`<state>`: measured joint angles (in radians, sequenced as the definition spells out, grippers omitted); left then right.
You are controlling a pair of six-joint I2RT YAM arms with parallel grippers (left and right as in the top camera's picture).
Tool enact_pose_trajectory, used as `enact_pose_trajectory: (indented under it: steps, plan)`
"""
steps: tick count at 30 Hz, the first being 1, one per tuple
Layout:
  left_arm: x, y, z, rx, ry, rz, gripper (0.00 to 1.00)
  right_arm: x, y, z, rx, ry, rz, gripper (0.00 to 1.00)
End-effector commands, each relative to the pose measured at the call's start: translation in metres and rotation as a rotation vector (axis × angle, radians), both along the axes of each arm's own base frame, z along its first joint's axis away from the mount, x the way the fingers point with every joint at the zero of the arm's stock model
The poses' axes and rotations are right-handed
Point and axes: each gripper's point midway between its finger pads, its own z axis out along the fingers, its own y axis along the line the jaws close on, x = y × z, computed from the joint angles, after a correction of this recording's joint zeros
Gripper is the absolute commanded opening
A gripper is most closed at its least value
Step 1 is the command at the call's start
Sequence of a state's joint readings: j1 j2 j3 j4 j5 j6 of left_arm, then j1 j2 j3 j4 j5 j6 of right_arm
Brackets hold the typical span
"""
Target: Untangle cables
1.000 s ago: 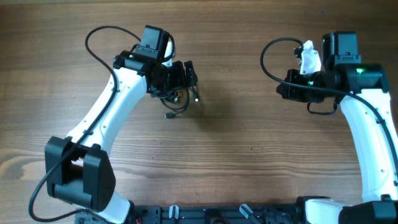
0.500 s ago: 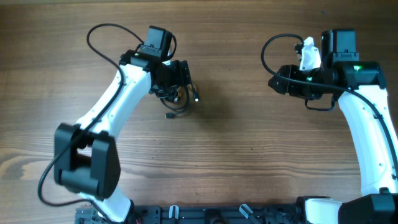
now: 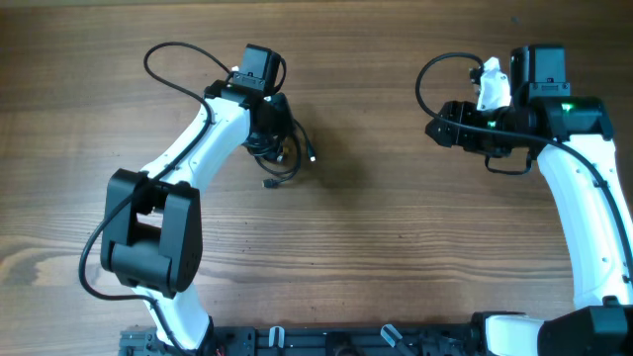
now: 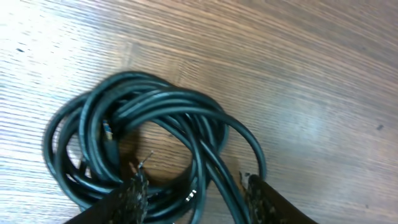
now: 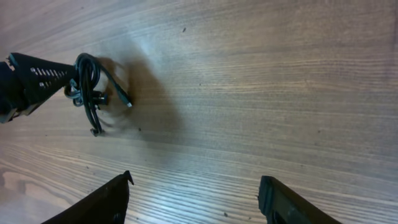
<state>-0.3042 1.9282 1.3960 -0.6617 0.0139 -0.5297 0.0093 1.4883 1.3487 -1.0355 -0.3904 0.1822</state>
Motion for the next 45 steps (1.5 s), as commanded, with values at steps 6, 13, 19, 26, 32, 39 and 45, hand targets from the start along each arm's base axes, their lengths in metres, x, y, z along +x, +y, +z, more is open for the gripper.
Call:
enact_pose_trajectory:
  steps: [6,13,19,26,32,39,45]
  plan:
    - [-0.004,0.011,-0.001,-0.115,0.047,-0.179,0.49,0.003,-0.003,-0.005,-0.015,0.006,-0.01,0.73]
    - [-0.015,0.017,-0.019,-0.073,0.095,-0.3,0.36,0.002,-0.004,-0.005,-0.016,0.01,-0.01,0.73]
    - [-0.013,0.017,-0.023,-0.066,0.091,-0.326,0.37,0.002,-0.004,-0.005,-0.016,0.007,-0.009,0.74]
    - [-0.022,0.0,-0.02,-0.132,0.078,-0.487,0.54,0.006,-0.003,-0.003,-0.015,-0.01,-0.01,0.74]
    - [-0.018,0.007,-0.026,-0.072,0.066,-0.52,0.48,0.006,-0.003,-0.004,-0.015,-0.009,-0.01,0.74]
    - [-0.018,0.015,-0.04,-0.032,0.097,-0.506,0.37,0.005,-0.003,-0.004,-0.015,-0.003,-0.009,0.74]
    - [-0.017,0.007,-0.04,-0.075,0.099,-0.457,0.41,0.003,-0.003,-0.007,-0.015,0.004,-0.009,0.74]
